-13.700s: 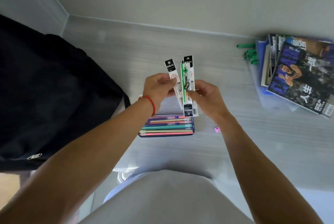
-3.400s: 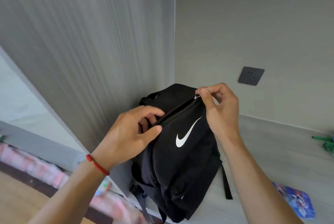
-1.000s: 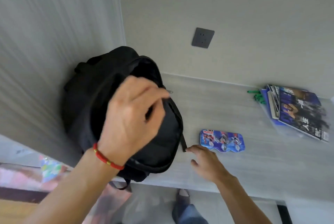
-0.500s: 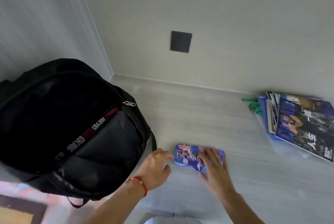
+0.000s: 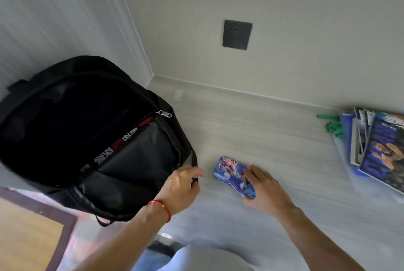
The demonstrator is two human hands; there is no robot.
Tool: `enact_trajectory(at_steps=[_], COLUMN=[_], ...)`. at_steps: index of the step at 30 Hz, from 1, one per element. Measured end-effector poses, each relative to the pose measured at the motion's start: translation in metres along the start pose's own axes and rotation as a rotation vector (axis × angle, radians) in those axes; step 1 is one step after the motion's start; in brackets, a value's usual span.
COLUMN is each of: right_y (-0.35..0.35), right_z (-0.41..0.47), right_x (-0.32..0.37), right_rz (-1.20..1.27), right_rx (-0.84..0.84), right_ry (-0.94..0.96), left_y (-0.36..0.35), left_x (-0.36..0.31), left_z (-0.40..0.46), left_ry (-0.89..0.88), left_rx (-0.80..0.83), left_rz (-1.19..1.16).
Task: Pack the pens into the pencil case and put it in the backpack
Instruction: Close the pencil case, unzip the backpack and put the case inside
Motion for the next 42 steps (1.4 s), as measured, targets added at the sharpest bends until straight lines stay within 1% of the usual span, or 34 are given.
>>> enact_trajectory(at_steps=[5, 8, 11, 14, 16, 18, 20, 22, 24, 25, 27, 28, 30, 31, 32, 34, 36, 39, 40, 42], right_y=[0.000, -0.002, 0.005, 0.024, 0.048, 0.080, 0.113, 0.144, 0.170, 0.180, 0.192, 0.195, 0.200, 0.202, 0.204, 0.205, 0.205, 0.205, 0.203, 0.197], right_z=[0.016, 0.024, 0.027, 0.021, 0.014, 0.006, 0.001, -0.001, -0.001, 0.000, 0.004, 0.007, 0.013, 0.016, 0.020, 0.027, 0.035, 0.046, 0.050, 0.057], right_x=[0.010, 0.013, 0.020, 0.042, 0.058, 0.074, 0.092, 0.118, 0.149, 0.166, 0.201, 0.218, 0.249, 0.263, 0.275, 0.297, 0.315, 0.339, 0.347, 0.362], right_rz=[-0.037, -0.049, -0.017, 0.052, 0.106, 0.176, 0.245, 0.287, 0.287, 0.281, 0.259, 0.242, 0.225, 0.233, 0.242, 0.242, 0.227, 0.177, 0.152, 0.099], right_rx=[-0.003, 0.113, 0.172, 0.163, 0.090, 0.009, -0.046, -0.092, -0.141, -0.159, -0.180, -0.189, -0.220, -0.237, -0.251, -0.270, -0.279, -0.304, -0.305, -0.290], right_ry=[-0.092, -0.155, -0.242, -0.256, -0.261, -0.268, -0.266, -0.221, -0.150, -0.115, -0.039, 0.005, 0.091, 0.126, 0.156, 0.201, 0.230, 0.270, 0.283, 0.304], left_y=[0.005, 0.016, 0.031, 0.058, 0.083, 0.112, 0.140, 0.163, 0.175, 0.178, 0.183, 0.184, 0.184, 0.182, 0.178, 0.167, 0.155, 0.135, 0.132, 0.129], left_x=[0.005, 0.010, 0.012, 0.011, 0.016, 0.024, 0.033, 0.047, 0.067, 0.079, 0.103, 0.113, 0.128, 0.136, 0.142, 0.139, 0.131, 0.130, 0.129, 0.124], left_z=[-0.006, -0.007, -0.007, -0.012, -0.020, -0.031, -0.040, -0.047, -0.049, -0.049, -0.049, -0.049, -0.046, -0.045, -0.044, -0.040, -0.041, -0.049, -0.052, -0.055], left_ry=[-0.025, -0.067, -0.111, -0.173, -0.185, -0.192, -0.191, -0.141, -0.029, 0.047, 0.197, 0.245, 0.302, 0.340, 0.350, 0.233, 0.079, 0.005, 0.012, -0.016], left_rx=[-0.026, -0.034, -0.061, -0.182, -0.300, -0.429, -0.540, -0.588, -0.558, -0.536, -0.514, -0.506, -0.467, -0.425, -0.358, -0.205, -0.115, 0.039, 0.071, 0.084], left_rz=[-0.013, -0.020, -0.056, -0.142, -0.196, -0.198, -0.129, 0.046, 0.262, 0.298, 0.287, 0.287, 0.273, 0.240, 0.258, 0.507, 0.701, 0.886, 0.906, 0.941])
Point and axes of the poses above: each hand's wrist, its own z-axis towards the middle knuckle, its own y-axis out of the back of the hand, x = y × z, the point moved 8 cm from there along z, towards the middle knuckle, and after that the axes turned 11 degrees about -y, right-handed, at the moved point
